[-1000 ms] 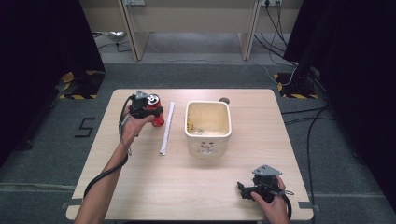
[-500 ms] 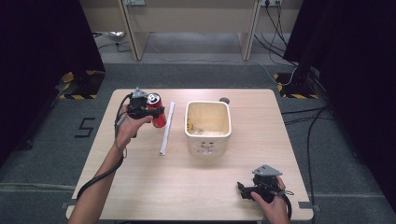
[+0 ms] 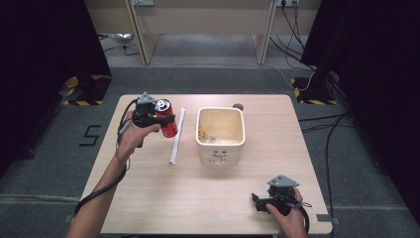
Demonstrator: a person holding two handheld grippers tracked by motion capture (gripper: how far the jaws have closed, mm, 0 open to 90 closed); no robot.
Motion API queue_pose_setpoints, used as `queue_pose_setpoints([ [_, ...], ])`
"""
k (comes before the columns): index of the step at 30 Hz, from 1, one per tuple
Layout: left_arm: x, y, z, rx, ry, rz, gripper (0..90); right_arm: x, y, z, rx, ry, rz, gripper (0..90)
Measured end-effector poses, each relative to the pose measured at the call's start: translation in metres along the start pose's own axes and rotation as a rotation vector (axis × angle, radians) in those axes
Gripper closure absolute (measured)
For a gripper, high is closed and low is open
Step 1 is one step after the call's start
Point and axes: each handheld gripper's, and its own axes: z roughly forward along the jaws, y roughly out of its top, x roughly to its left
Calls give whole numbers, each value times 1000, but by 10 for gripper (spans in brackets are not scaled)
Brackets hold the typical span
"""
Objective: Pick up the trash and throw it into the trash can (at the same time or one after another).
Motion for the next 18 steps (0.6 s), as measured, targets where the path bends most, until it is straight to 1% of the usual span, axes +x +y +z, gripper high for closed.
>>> queue_pose_setpoints([
  [4, -6, 3, -4, 5, -16, 17, 342, 0, 0, 0, 0, 0, 0, 3],
  [8, -13, 9, -10, -1, -30, 36, 342, 0, 0, 0, 0, 0, 0, 3],
  [9, -13, 9, -10, -1, -30, 36, 342, 0, 0, 0, 0, 0, 0, 3],
  [12, -18, 13, -14, -9, -48, 41, 342, 0, 0, 0, 0, 0, 0, 3],
  [18, -23, 18, -18, -16, -62, 50, 342, 0, 0, 0, 0, 0, 0, 3],
])
